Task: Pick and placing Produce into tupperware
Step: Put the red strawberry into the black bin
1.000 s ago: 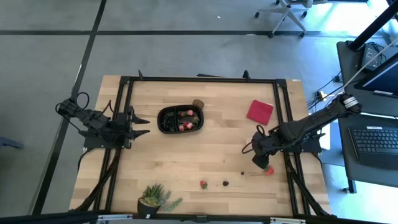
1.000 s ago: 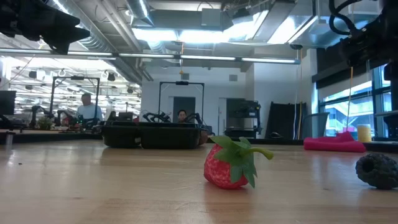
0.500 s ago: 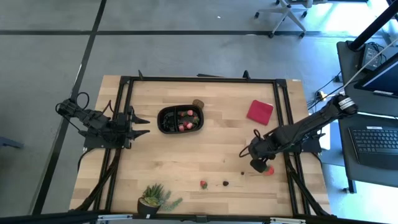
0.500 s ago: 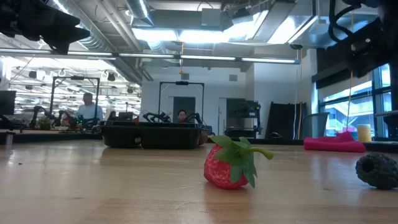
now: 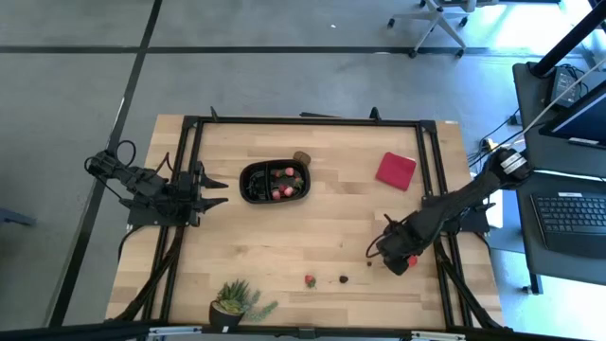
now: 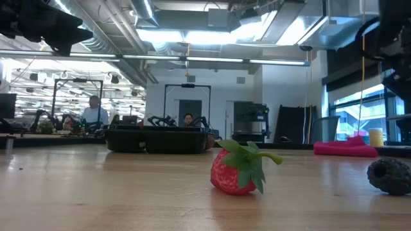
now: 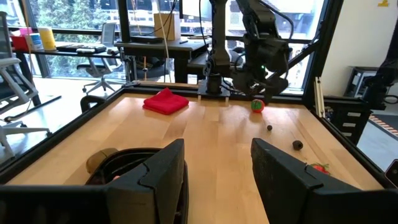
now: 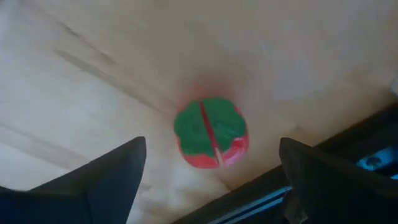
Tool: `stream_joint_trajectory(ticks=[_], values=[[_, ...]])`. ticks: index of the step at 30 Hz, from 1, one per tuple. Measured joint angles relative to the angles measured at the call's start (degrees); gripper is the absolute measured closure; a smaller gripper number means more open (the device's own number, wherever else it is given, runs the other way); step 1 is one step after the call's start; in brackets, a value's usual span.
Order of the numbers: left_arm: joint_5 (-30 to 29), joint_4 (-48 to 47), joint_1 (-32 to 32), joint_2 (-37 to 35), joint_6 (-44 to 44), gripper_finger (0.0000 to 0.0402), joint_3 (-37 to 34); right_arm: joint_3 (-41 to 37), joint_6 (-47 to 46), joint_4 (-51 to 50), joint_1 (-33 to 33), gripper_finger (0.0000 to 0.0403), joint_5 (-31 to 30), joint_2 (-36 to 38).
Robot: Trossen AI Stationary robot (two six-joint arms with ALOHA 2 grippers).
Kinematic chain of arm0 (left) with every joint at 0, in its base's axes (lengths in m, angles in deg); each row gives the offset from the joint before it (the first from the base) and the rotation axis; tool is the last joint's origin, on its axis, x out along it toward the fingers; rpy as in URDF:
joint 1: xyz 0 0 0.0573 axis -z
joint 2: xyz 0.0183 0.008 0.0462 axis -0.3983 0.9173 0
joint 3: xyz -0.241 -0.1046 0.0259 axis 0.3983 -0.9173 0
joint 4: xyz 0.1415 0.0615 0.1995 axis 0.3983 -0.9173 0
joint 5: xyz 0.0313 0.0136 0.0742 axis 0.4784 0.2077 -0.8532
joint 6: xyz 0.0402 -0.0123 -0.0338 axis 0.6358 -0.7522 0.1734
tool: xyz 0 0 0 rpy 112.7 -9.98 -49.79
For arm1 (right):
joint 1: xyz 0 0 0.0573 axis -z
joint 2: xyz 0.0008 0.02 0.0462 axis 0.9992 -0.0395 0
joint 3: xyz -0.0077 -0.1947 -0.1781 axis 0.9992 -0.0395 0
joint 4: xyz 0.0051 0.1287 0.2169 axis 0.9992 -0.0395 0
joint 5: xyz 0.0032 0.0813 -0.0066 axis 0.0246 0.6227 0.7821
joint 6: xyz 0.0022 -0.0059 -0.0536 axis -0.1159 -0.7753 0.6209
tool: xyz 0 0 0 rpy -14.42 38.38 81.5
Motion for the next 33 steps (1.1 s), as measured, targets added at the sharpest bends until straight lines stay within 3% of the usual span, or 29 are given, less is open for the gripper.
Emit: stream_joint_trajectory(ticks=[10, 16, 33], values=[[0.0, 0.0, 0.0, 0.0, 0.0, 0.0223, 0.0, 0.0, 5.5, 4.1, -1.8, 0.0036, -0.2, -9.0], [0.0, 0.0, 0.0, 0.0, 0.0, 0.0223, 0.0, 0.3, 8.9, 4.6, -1.7, 0.0056, 1.3, -12.7], [0.0, -0.1, 0.0, 0.0, 0.0, 0.0223, 0.0, 0.2, 8.9, 5.3, -1.8, 0.0225, 3.1, -13.2]])
